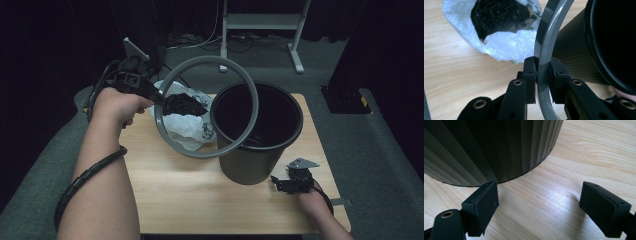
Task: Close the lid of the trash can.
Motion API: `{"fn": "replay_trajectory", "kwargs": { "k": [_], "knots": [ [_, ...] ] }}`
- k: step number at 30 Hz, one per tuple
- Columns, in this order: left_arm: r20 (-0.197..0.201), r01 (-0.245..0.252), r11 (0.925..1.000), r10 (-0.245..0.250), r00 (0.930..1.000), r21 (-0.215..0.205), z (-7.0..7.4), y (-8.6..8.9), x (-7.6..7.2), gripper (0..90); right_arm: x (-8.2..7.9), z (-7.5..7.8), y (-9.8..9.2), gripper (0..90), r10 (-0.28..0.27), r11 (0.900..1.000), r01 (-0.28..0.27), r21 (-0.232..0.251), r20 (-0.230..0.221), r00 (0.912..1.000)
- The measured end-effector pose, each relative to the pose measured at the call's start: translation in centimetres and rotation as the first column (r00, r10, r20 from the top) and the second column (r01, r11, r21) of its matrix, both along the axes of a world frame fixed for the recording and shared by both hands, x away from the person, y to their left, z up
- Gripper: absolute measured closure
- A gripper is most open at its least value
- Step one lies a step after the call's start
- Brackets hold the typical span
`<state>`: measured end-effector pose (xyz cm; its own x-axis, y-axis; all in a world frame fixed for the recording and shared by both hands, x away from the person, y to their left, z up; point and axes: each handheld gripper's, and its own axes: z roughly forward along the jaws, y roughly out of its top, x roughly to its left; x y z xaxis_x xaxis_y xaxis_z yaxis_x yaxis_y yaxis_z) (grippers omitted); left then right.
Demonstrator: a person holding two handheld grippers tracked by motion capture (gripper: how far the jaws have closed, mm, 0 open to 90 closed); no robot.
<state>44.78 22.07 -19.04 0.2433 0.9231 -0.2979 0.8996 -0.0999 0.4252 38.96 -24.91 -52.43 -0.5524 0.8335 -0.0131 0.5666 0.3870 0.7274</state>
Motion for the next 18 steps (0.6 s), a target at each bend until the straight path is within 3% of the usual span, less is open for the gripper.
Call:
{"fn": "replay_trajectory", "kwargs": {
  "k": [18],
  "knots": [
    [0.007, 0.042, 0.9989, -0.042, 0.9991, 0.021, 0.7, -4.1, 1.3, 77.1, 0.0, 0.0, 0.0, 15.4, 0.0, 1.0, 0.0, 0.0, 0.0, 1.0]
  ]
}}
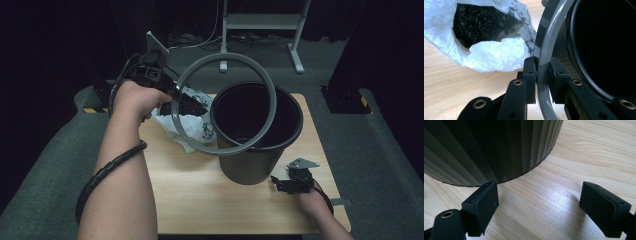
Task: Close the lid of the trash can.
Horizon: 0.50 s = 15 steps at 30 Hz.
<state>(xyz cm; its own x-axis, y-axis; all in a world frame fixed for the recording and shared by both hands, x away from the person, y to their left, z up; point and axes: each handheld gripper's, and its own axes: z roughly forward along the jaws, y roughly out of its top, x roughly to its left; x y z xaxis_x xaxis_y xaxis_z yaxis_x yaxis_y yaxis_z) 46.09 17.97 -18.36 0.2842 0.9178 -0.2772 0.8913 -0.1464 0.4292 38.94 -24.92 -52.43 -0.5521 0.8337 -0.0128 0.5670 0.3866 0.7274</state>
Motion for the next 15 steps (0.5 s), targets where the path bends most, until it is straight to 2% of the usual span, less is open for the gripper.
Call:
{"fn": "replay_trajectory", "kwargs": {
  "k": [6, 14, 15],
  "knots": [
    [0.012, 0.005, 0.9998, -0.005, 0.9999, 0.017, 0.8, -1.2, 0.2, 77.1, 0.0, 0.0, 0.0, 15.4, 0.002, 1.0, -0.002, 0.0, 0.0, 1.0],
    [0.014, 0.022, 0.9997, -0.022, 0.9997, 0.015, 0.8, -3.5, 1.2, 77.1, 0.0, 0.0, 0.0, 15.4, 0.003, 1.0, -0.003, 0.0, -0.001, 1.0],
    [0.013, 0.033, 0.9991, -0.034, 0.9993, 0.026, 0.8, -3.7, 1.4, 77.1, 0.0, 0.0, 0.0, 15.5, 0.001, 1.0, -0.001, 0.0, -0.001, 1.0]
  ]
}}
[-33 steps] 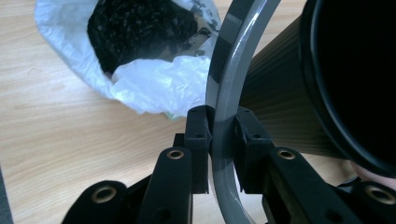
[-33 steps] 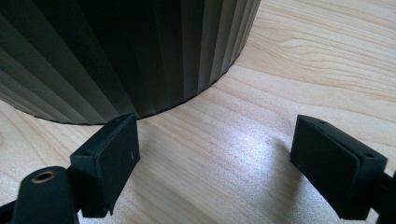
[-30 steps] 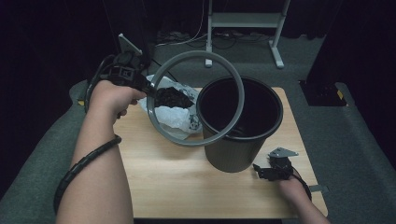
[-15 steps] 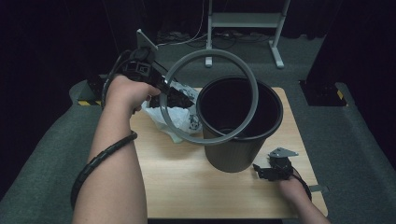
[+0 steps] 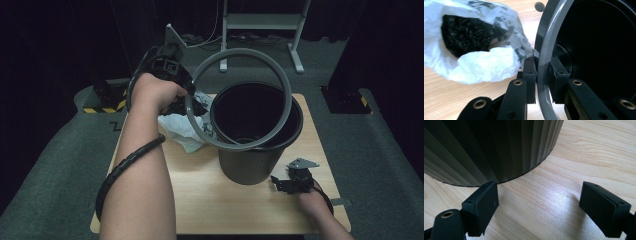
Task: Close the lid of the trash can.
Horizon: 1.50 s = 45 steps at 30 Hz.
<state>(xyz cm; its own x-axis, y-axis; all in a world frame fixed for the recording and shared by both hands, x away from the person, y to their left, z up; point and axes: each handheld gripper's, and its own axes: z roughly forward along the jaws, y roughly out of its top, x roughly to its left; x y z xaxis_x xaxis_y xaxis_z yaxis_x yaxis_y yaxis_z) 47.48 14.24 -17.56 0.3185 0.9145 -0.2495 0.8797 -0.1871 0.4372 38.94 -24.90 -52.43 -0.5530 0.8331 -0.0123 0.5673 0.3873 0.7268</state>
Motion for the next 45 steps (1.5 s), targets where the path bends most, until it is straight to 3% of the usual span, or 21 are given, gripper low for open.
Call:
{"fn": "replay_trajectory", "kwargs": {
  "k": [6, 19, 45],
  "knots": [
    [-0.003, 0.014, 0.9999, -0.014, 0.9999, -0.004, -0.2, -1.7, 0.7, 77.1, 0.0, 0.0, 0.0, 15.4, -0.001, 1.0, 0.001, 0.002, -0.002, 1.0],
    [0.001, 0.028, 0.9996, -0.028, 0.9996, -0.003, -0.2, -3.6, 1.4, 77.1, 0.0, 0.0, 0.0, 15.5, 0.003, 1.0, -0.003, 0.002, -0.002, 1.0],
    [-0.006, 0.021, 0.9991, -0.021, 0.9998, 0.038, -2.1, -5.3, 2.4, 76.6, -0.1, 0.0, 0.0, 15.5, 0.002, 1.0, -0.002, 0.003, -0.004, 1.0]
  ]
}}
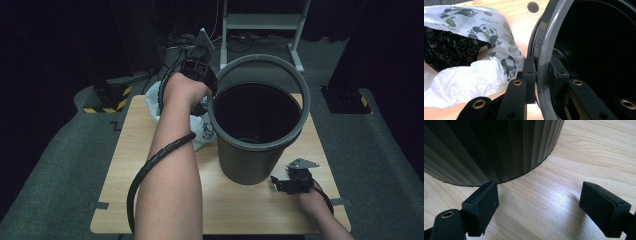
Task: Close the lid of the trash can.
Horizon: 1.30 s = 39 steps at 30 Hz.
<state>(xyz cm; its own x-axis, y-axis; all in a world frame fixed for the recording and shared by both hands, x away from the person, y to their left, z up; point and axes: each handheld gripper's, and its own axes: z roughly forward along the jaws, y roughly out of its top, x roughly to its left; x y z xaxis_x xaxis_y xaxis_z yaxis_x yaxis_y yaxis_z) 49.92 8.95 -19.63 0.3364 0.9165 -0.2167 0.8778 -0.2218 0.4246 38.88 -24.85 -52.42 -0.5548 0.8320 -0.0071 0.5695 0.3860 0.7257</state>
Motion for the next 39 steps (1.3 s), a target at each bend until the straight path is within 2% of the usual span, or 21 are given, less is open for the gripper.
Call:
{"fn": "replay_trajectory", "kwargs": {
  "k": [20, 27, 31, 39],
  "knots": [
    [-0.01, 0.02, 0.9985, -0.02, 0.9998, 0.05, -1.6, -1.0, 0.9, 74.2, 0.0, 0.0, 0.0, 15.4, 0.003, 1.0, -0.003, 0.0, 0.002, 1.0],
    [-0.005, 0.02, 0.999, -0.02, 0.9998, 0.041, -2.2, -0.8, 1.0, 73.5, 0.1, 0.0, 0.0, 15.4, 0.006, 1.0, -0.006, -0.002, 0.003, 1.0],
    [-0.006, 0.026, 0.998, -0.026, 0.9996, 0.057, -2.4, -0.9, 0.9, 73.5, 0.1, 0.0, 0.0, 15.4, 0.007, 1.0, -0.007, -0.002, 0.005, 1.0],
    [-0.003, 0.04, 0.9975, -0.039, 0.9992, 0.059, -2.7, -1.0, 0.7, 72.4, 0.1, 0.0, 0.0, 15.3, 0.01, 1.0, -0.01, -0.004, 0.006, 0.9999]
  ]
}}
